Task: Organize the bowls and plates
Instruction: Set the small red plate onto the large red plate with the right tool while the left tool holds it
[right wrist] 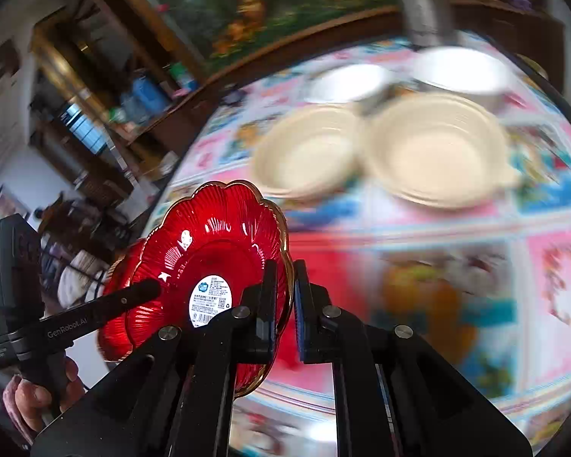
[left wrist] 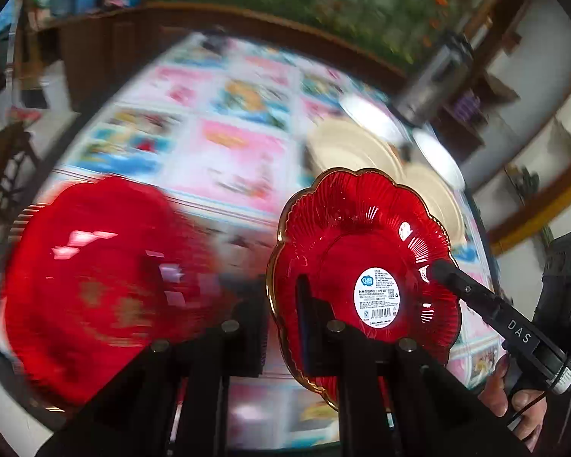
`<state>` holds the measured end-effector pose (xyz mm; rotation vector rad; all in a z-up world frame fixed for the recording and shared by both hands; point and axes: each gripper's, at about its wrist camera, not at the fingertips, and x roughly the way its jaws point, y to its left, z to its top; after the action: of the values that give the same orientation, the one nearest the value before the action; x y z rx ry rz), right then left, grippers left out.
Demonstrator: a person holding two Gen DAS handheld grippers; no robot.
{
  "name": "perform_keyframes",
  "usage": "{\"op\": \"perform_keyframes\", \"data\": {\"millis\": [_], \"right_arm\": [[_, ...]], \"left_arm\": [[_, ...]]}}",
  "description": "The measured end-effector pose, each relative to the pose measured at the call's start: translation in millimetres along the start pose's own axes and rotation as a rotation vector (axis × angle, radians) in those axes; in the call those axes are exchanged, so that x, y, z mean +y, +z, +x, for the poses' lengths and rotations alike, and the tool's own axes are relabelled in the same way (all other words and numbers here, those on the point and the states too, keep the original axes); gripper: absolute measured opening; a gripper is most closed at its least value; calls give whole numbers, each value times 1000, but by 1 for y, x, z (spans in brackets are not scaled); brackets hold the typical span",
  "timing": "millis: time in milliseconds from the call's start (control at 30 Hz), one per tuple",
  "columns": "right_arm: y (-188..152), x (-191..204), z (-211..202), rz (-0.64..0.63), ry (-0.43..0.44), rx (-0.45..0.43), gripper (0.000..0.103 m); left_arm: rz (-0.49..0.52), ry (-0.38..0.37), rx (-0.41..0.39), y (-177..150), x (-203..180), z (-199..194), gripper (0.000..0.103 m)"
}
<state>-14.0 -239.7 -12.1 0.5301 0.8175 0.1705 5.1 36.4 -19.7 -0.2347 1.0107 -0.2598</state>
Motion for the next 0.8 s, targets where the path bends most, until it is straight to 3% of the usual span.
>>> {"op": "perform_keyframes", "data": {"millis": [200,367,533,800], "right_arm": [[6,89,40,-135,92,48,7],[-4,142,77,-219,113,103,8],[-17,163,112,-259,94,160,9],[-27,164,150,-269,31,231,9]], "left_arm": [[-98,103,-89,2,73,-45,11],[-163,175,-96,-1,119,-50,12],[-196,218,-77,-2,144,-39,12],[-213,240,1,-11,172,-16,14]]}}
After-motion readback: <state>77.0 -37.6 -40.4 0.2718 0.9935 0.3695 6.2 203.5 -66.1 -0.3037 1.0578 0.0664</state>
